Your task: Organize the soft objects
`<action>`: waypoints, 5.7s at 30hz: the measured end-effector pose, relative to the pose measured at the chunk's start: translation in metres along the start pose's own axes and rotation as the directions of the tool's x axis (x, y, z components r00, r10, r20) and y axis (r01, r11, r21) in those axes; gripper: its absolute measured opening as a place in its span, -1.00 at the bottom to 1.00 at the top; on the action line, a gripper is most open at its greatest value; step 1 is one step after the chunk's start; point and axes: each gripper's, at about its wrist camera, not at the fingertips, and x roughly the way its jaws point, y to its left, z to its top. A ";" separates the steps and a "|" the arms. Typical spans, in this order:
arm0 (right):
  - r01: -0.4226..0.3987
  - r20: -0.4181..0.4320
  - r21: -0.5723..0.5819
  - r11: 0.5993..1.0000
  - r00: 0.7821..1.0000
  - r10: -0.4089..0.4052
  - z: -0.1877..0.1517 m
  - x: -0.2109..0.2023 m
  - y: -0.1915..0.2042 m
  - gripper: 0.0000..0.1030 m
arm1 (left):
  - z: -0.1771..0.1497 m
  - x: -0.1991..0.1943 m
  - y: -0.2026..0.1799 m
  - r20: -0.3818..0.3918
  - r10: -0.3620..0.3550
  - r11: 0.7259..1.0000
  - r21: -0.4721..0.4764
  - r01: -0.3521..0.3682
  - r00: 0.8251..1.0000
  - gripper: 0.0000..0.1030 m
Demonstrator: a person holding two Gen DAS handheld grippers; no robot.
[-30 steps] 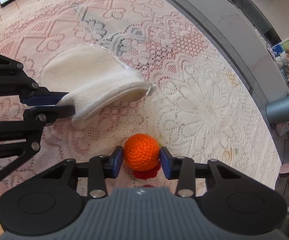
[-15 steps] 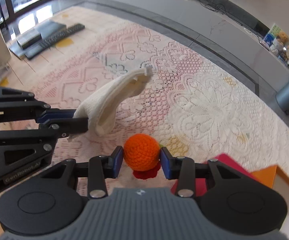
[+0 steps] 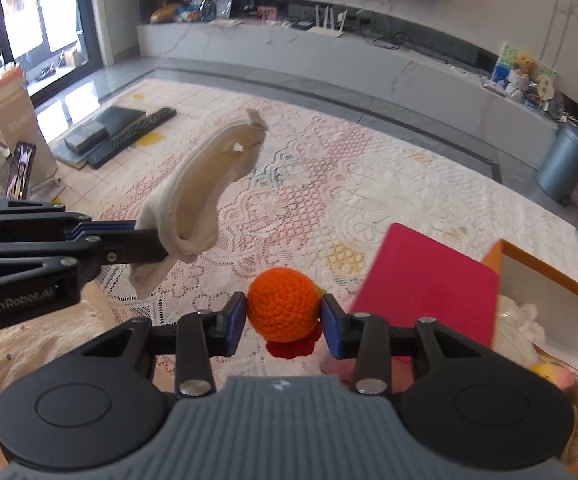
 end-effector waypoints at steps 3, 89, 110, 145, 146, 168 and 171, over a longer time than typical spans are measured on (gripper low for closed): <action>0.036 0.038 0.027 0.999 0.999 -0.037 -0.010 -0.026 -0.014 -0.22 | 0.005 -0.006 -0.019 0.021 -0.031 0.999 0.022 0.031 0.999 -0.84; 0.460 -0.186 0.045 0.887 0.876 -0.445 -0.120 -0.054 -0.269 0.56 | 0.023 0.190 -0.239 -0.275 -0.234 0.940 0.180 0.288 0.933 0.38; 0.366 0.113 0.274 0.890 0.906 -0.407 -0.118 -0.143 -0.134 0.78 | 0.014 0.047 -0.186 0.162 -0.052 0.951 0.309 -0.001 0.985 0.38; 0.310 0.221 0.533 0.787 0.847 -0.483 -0.189 -0.077 -0.054 0.94 | -0.081 0.034 -0.092 0.167 0.300 0.921 0.205 -0.331 0.939 0.86; 0.303 0.216 0.535 0.788 0.853 -0.475 -0.190 -0.074 -0.056 0.94 | -0.085 0.036 -0.089 0.145 0.308 0.921 0.200 -0.333 0.940 0.86; 0.306 0.202 0.517 0.799 0.864 -0.461 -0.193 -0.065 -0.051 0.94 | -0.093 0.037 -0.095 0.082 0.310 0.924 0.208 -0.320 0.947 0.85; 0.306 0.203 0.517 0.800 0.864 -0.461 -0.194 -0.066 -0.051 0.94 | -0.093 0.037 -0.095 0.083 0.309 0.924 0.210 -0.319 0.948 0.86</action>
